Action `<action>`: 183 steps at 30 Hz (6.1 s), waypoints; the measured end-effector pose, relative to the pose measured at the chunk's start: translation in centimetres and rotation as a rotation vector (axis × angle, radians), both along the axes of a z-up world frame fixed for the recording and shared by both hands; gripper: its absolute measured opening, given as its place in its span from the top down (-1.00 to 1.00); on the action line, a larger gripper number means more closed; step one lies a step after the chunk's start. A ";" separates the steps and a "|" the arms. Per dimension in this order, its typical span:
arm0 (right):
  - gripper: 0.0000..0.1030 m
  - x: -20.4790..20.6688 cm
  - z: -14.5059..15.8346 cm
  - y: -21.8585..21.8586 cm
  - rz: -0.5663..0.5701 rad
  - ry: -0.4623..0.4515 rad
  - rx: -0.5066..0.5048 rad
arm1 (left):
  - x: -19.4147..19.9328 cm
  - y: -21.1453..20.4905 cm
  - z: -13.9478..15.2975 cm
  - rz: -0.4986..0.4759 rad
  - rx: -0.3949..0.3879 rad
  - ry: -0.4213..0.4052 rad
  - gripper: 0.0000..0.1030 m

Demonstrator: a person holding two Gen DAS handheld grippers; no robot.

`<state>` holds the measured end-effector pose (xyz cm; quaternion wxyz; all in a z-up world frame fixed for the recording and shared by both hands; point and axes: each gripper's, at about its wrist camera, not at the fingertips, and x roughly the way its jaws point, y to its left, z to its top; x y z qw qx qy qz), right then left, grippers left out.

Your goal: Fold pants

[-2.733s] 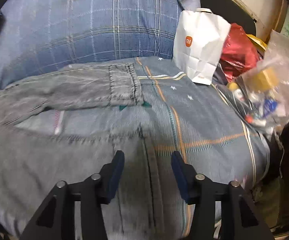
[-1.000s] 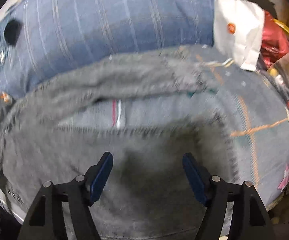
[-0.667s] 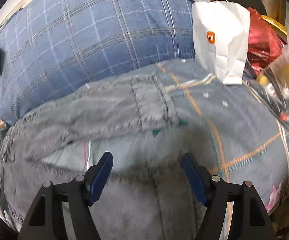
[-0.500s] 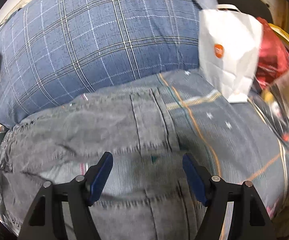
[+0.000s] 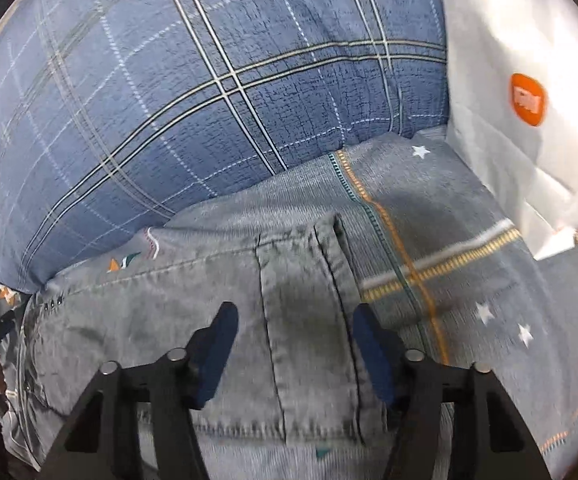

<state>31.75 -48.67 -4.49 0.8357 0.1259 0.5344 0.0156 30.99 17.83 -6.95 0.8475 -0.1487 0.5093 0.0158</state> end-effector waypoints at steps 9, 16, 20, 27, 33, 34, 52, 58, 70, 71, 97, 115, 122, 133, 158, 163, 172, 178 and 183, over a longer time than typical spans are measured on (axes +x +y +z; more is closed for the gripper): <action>0.04 2.9 -2.1 0.0 0.027 0.055 0.031 | 1.8 0.7 -2.8 0.025 -0.020 0.045 -0.63; 0.31 5.0 -2.8 -0.6 0.021 0.083 0.002 | 2.3 -0.3 -4.6 0.009 0.013 0.061 -0.39; 0.31 5.8 -2.5 -0.9 0.002 0.075 -0.061 | 2.6 0.0 -4.9 0.026 0.003 0.058 -0.39; 0.31 7.1 -3.9 -0.9 0.020 0.119 -0.080 | 3.5 -0.1 -5.6 0.018 0.037 0.055 -0.39; 0.50 8.5 -4.7 -0.7 0.032 0.130 -0.061 | 4.3 -1.2 -6.1 0.017 0.073 0.053 -0.39; 0.61 8.5 -4.7 -0.8 0.034 0.128 -0.057 | 4.6 -1.5 -6.2 0.015 0.086 0.054 -0.29; 0.74 3.7 2.9 -0.7 -0.018 -0.066 -0.056 | 2.4 -2.7 -0.3 0.028 0.129 -0.059 0.64; 0.74 0.7 5.9 -1.2 -0.038 -0.125 -0.029 | -2.0 -2.3 3.3 0.003 0.093 -0.136 0.64; 0.74 -11.5 10.8 -1.7 -0.019 -0.253 0.016 | -18.4 -1.4 11.5 -0.057 0.098 -0.327 0.86; 0.74 -12.5 11.0 -1.6 -0.013 -0.262 0.017 | -19.6 -1.4 11.8 -0.061 0.101 -0.340 0.86; 0.74 -13.5 9.0 -0.9 0.063 -0.222 -0.054 | -2.1 -2.0 1.3 0.003 -0.057 0.027 0.41; 0.74 -21.7 9.2 -5.3 0.002 -0.232 -0.007 | -25.5 -2.9 12.1 -0.133 -0.050 -0.273 0.95; 0.74 -28.2 1.8 -7.1 -0.032 -0.098 0.056 | -33.4 -4.0 5.8 -0.242 0.042 -0.128 0.93; 0.73 -31.2 5.0 -7.2 -0.032 -0.156 0.084 | -35.5 -0.5 8.5 -0.140 0.038 -0.198 0.93; -0.50 -30.9 -1.9 1.0 -0.199 0.094 0.619 | -35.4 -7.0 -1.6 0.161 -0.317 0.061 -0.21; -0.48 -31.6 -3.8 -1.6 -0.357 0.077 0.667 | -34.0 -6.1 -1.2 0.243 -0.332 0.037 -0.21; 0.25 -30.6 -4.9 -5.0 -0.489 0.053 0.672 | -32.1 -6.1 -1.7 0.310 -0.273 0.036 0.37; 0.81 -30.3 -2.2 -4.7 -0.444 -0.019 0.542 | -31.1 -5.1 -0.7 0.298 -0.233 0.019 0.93; 0.79 -30.7 0.1 -3.2 -0.288 -0.009 0.410 | -33.2 -4.7 4.7 0.234 -0.126 -0.121 0.91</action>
